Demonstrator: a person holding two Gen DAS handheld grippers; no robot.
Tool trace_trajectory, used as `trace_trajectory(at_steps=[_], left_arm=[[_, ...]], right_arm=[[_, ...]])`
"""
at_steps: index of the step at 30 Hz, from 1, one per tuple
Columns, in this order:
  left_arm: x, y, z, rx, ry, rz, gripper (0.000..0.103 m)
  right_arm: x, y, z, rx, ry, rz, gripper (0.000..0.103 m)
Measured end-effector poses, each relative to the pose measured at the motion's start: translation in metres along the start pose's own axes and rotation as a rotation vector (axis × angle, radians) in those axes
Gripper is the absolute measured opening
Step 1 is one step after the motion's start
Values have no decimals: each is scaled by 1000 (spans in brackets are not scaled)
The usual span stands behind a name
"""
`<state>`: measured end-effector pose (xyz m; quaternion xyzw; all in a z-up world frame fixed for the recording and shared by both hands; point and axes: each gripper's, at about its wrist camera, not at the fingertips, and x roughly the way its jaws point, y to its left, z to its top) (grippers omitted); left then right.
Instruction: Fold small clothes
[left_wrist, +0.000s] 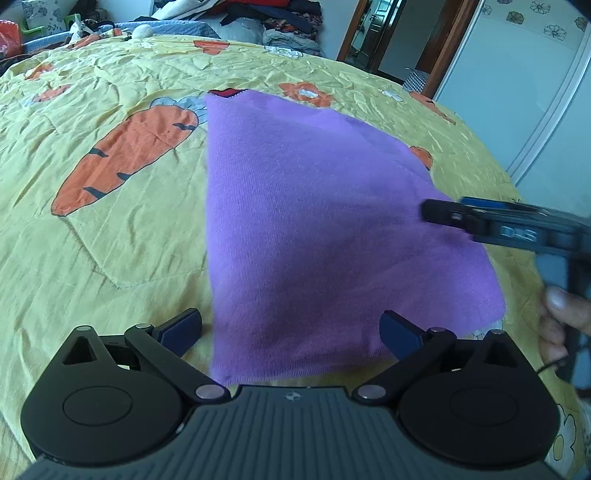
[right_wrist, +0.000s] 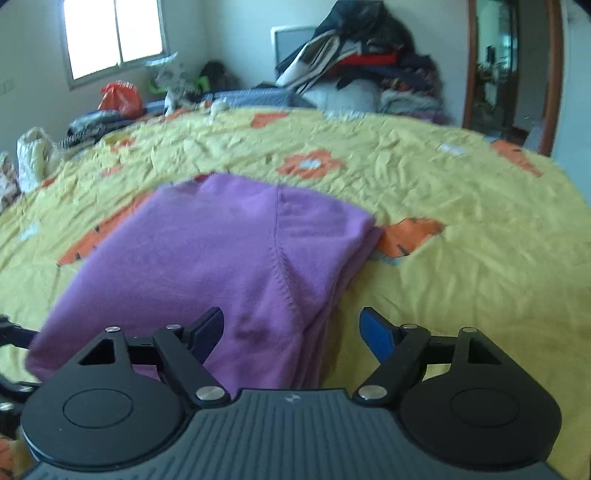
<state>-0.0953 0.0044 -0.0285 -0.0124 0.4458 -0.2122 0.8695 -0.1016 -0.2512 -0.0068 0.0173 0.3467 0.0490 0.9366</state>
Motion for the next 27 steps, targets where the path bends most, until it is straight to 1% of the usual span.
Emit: trace_trajectory(at_steps=[2, 4, 7, 10, 12, 13, 14, 16, 21, 27], left_arm=[[-5, 0, -4, 9, -9, 15, 102], [-13, 1, -10, 15, -24, 46, 103], [-22, 7, -22, -12, -31, 75, 103], [-26, 12, -33, -39, -30, 101, 103], [-30, 12, -40, -29, -47, 134, 103], [-30, 11, -42, -28, -48, 147, 103], [-32, 11, -44, -24, -52, 148, 103], [-32, 8, -47, -14, -54, 168, 103], [-27, -4, -52, 47, -43, 230, 103], [-25, -6, -55, 37, -64, 257, 103]], right_arm=[[-18, 9, -10, 1, -8, 1, 86], [-34, 18, -25, 13, -3, -15, 87], [-52, 30, -52, 44, 16, -44, 87], [-57, 42, -77, 72, 49, -80, 87], [-60, 49, -91, 85, 53, -101, 87], [-60, 53, -96, 77, 49, -115, 90], [-60, 59, -100, 49, 39, -139, 94], [-59, 66, -104, 27, 35, -166, 98], [-56, 71, -107, 16, 36, -181, 102], [-51, 69, -104, 32, 39, -183, 103]])
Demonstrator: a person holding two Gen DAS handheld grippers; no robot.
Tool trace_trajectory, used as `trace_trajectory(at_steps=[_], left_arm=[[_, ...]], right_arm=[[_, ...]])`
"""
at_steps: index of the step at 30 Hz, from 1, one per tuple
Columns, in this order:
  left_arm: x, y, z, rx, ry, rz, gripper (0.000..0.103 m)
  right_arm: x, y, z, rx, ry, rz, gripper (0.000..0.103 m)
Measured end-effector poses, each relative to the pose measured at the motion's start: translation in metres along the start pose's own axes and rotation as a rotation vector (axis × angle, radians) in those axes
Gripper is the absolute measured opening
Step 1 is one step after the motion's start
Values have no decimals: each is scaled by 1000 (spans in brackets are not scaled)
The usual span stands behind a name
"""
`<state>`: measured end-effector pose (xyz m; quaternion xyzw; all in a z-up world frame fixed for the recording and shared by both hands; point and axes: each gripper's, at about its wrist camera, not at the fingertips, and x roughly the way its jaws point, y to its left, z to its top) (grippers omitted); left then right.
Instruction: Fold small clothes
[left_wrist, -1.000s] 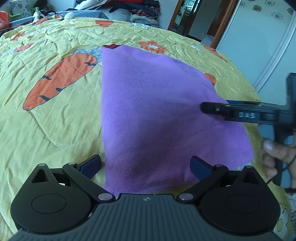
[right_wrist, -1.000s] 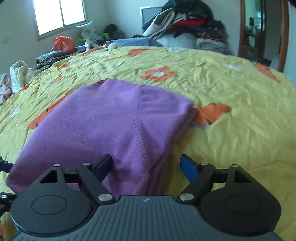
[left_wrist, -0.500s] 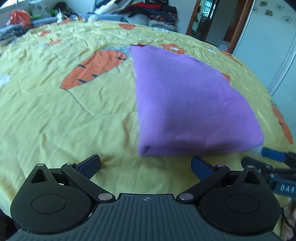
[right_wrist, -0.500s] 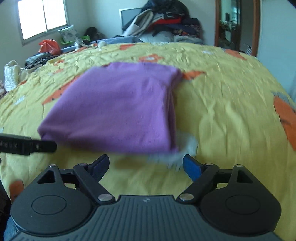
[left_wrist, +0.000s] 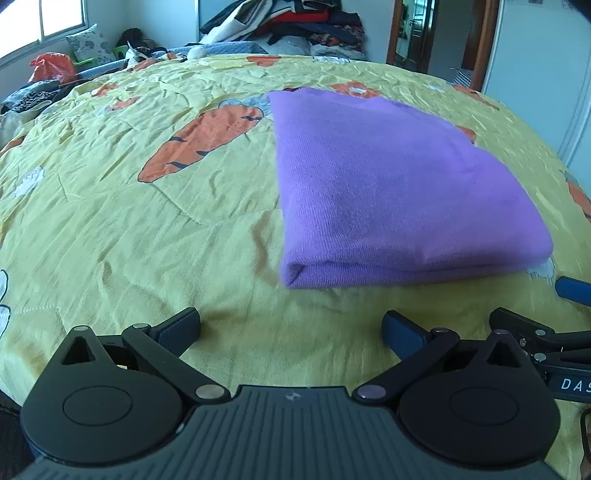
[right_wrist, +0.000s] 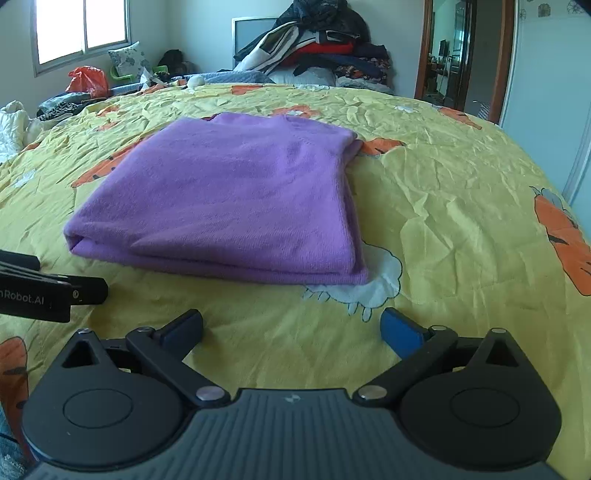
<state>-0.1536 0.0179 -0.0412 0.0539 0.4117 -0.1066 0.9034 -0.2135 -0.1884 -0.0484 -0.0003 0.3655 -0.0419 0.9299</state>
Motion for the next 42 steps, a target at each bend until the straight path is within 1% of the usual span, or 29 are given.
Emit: trace_trajectory(at_steps=[14, 17, 21, 27, 36, 42], left_arm=[[3, -5, 0, -26, -46, 33, 103], [6, -6, 1, -21, -63, 30, 103], [10, -7, 3, -7, -86, 7, 103], [12, -10, 1, -7, -120, 12, 103], [15, -9, 5, -3, -98, 10, 103], [15, -9, 6, -2, -97, 9, 103]], right_arm=[[12, 4, 9, -1, -1, 1, 103], [15, 6, 12, -2, 0, 2, 103], [16, 7, 13, 0, -4, -1, 103], [16, 8, 13, -1, -4, -2, 103], [16, 8, 12, -1, -5, -2, 103], [16, 8, 12, -1, -5, -2, 103]])
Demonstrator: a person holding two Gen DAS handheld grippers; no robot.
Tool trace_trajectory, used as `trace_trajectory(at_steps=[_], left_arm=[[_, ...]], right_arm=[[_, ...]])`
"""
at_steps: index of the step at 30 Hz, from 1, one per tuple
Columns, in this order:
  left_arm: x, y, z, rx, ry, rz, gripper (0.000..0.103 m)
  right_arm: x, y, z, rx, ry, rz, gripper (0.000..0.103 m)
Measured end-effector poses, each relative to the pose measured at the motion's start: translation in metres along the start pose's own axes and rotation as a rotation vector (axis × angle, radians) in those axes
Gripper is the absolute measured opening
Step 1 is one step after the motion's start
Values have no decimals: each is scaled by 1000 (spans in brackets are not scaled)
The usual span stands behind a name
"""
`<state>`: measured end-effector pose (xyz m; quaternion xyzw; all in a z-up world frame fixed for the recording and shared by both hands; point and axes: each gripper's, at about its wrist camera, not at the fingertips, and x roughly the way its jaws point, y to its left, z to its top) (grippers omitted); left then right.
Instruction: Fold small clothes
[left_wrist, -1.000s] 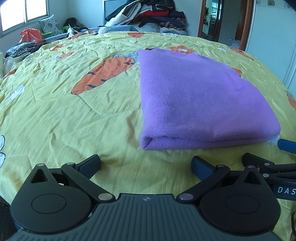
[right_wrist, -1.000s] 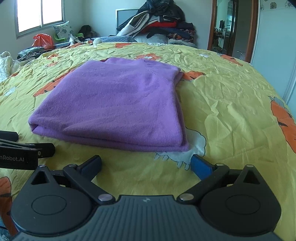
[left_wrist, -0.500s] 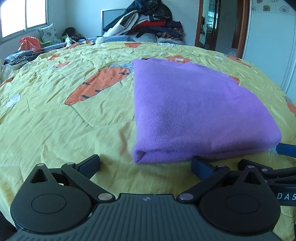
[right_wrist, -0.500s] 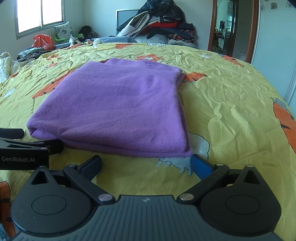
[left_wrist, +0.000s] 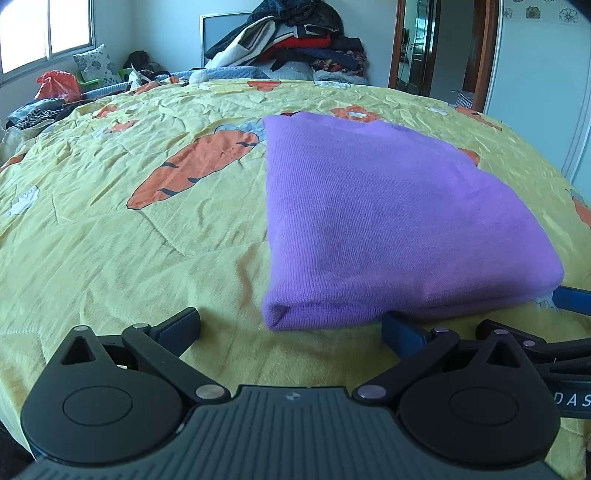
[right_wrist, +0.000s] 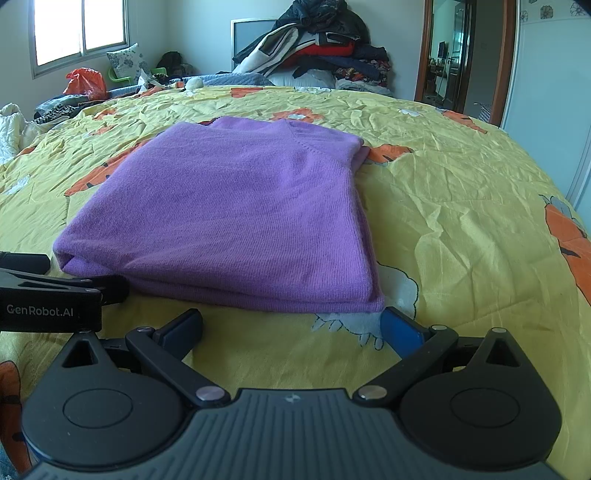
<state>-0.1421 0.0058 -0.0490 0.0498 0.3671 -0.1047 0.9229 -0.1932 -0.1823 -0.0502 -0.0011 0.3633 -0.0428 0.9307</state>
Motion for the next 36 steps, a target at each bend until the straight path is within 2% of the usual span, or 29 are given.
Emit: trace_trajectory(at_steps=[36], left_arm=[[2, 0, 2, 3, 12, -1, 103]], right_arm=[[0, 0, 0, 0, -1, 0, 103]])
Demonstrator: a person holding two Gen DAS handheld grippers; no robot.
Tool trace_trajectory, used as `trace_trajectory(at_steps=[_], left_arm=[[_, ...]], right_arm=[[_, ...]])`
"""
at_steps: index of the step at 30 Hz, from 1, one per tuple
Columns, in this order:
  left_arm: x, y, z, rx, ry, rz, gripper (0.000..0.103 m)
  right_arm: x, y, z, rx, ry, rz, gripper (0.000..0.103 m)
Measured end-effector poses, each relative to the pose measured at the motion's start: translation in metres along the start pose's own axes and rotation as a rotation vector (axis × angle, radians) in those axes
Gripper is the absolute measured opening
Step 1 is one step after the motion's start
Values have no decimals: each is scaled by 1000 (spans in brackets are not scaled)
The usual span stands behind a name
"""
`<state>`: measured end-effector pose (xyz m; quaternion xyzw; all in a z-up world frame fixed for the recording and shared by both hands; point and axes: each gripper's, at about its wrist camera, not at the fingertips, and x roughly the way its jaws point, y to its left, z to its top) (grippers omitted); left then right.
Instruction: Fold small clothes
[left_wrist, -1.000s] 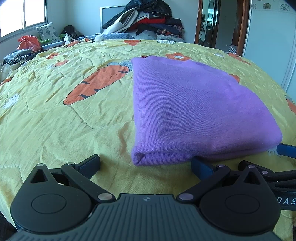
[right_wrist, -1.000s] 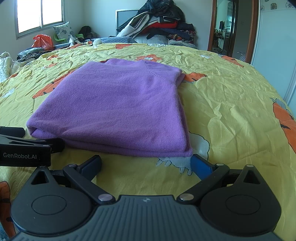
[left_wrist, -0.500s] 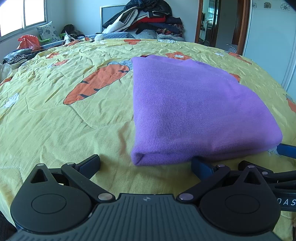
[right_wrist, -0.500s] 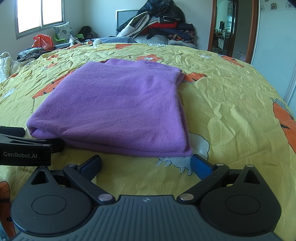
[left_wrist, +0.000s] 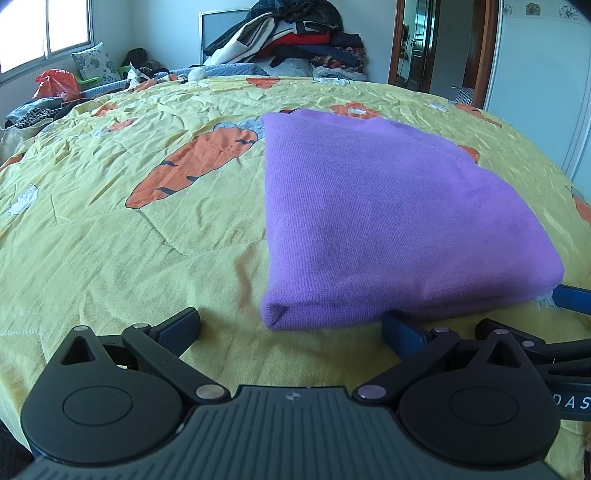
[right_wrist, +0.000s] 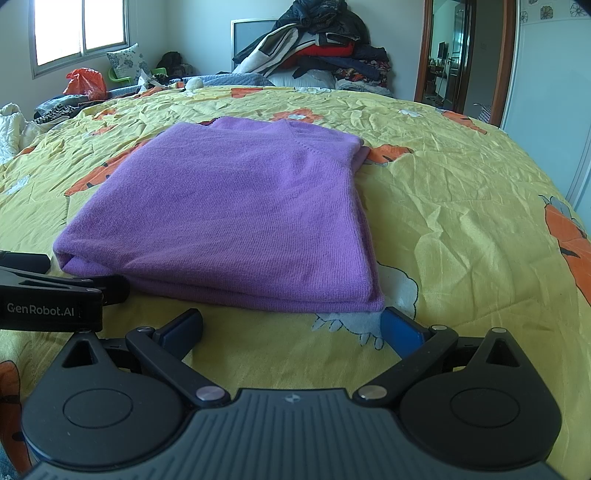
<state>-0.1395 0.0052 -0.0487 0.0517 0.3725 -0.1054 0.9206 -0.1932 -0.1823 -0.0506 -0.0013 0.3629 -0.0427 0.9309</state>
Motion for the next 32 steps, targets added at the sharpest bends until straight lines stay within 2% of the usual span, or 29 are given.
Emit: trace_trajectory(at_steps=[24, 32], left_arm=[[0, 0, 0, 2, 0, 1, 103], [-3, -1, -4, 3, -22, -2, 103]], right_arm=[[0, 0, 0, 0, 0, 0, 103], [0, 0, 0, 0, 0, 0, 103]])
